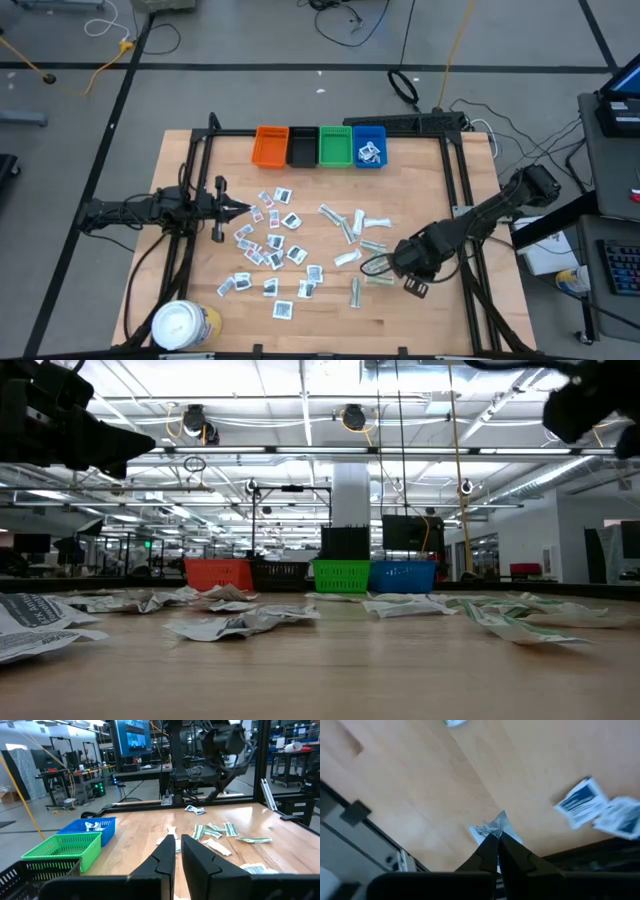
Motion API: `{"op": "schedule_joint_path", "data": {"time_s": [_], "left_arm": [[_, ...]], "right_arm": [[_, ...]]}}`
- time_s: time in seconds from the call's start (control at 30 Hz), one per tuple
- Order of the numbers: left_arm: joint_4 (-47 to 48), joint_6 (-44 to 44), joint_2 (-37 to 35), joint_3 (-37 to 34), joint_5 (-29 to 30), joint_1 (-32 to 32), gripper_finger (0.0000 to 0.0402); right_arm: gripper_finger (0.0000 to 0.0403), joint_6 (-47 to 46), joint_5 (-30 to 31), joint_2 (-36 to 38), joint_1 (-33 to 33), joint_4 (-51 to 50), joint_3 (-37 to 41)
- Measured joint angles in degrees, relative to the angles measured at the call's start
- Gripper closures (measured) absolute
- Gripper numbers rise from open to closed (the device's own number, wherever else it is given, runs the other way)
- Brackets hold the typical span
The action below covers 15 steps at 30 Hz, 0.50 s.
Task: Pick & Place First Aid Supplies
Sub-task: Put the blue packet into the blue bin
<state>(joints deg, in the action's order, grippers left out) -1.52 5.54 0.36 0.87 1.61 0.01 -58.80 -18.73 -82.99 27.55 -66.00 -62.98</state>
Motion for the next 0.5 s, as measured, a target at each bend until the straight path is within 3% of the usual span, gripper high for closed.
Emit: {"op": "schedule_joint_path", "data": {"time_s": [0.33,0.5], "left_arm": [[0.0,0.0,0.0,0.0,0.0,0.0,0.0364],[0.0,0.0,0.0,0.0,0.0,0.0,0.0364]], "right_arm": [[0.0402,16.0,1.9,0.0,-5.0,-6.2,-7.4],[0.0402,23.9,6.9,0.0,-12.3,-6.7,-9.3]]}}
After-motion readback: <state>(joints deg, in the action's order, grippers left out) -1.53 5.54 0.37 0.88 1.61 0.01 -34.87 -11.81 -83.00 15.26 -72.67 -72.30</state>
